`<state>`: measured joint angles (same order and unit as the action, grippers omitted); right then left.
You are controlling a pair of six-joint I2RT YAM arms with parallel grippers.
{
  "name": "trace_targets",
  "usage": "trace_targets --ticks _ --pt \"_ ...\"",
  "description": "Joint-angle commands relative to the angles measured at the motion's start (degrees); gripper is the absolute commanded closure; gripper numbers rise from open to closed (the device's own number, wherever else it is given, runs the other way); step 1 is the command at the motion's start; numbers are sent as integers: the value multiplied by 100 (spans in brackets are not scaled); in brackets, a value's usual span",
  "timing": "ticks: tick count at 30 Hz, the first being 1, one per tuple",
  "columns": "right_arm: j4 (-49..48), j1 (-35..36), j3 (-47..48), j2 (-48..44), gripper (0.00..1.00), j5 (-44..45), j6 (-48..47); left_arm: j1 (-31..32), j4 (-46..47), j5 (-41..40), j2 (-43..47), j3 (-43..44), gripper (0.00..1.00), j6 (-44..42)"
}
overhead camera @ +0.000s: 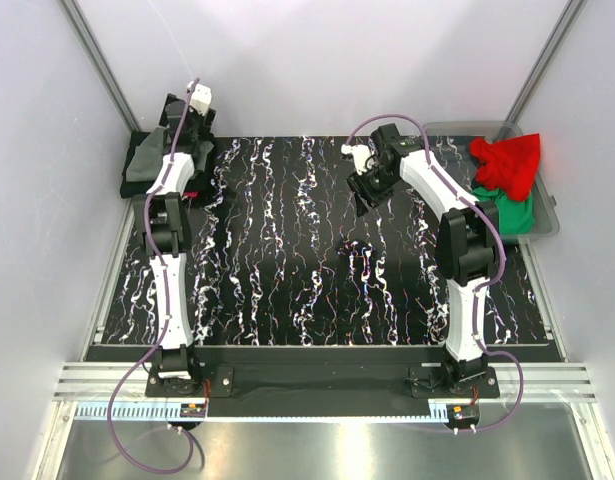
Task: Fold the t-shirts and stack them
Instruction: Neatly place the folded tshirt to the corner
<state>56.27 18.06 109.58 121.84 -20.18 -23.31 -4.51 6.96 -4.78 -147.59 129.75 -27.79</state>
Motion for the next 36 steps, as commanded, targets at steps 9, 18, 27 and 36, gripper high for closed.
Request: trace_targets --ticks 9,18,27,36 --pt "-46 110 -42 -38 47 -73 -51 -138 -2161 1828 608 621 9 247" --pt "-37 118 151 85 47 -143 2 -137 -3070 2957 714 568 6 1486" --pt "-28 118 -235 -134 47 -118 2 -173 -1391 1489 442 999 6 1664" --pt "-20 127 -34 -12 47 -47 -7 -94 -723 -144 327 762 12 487"
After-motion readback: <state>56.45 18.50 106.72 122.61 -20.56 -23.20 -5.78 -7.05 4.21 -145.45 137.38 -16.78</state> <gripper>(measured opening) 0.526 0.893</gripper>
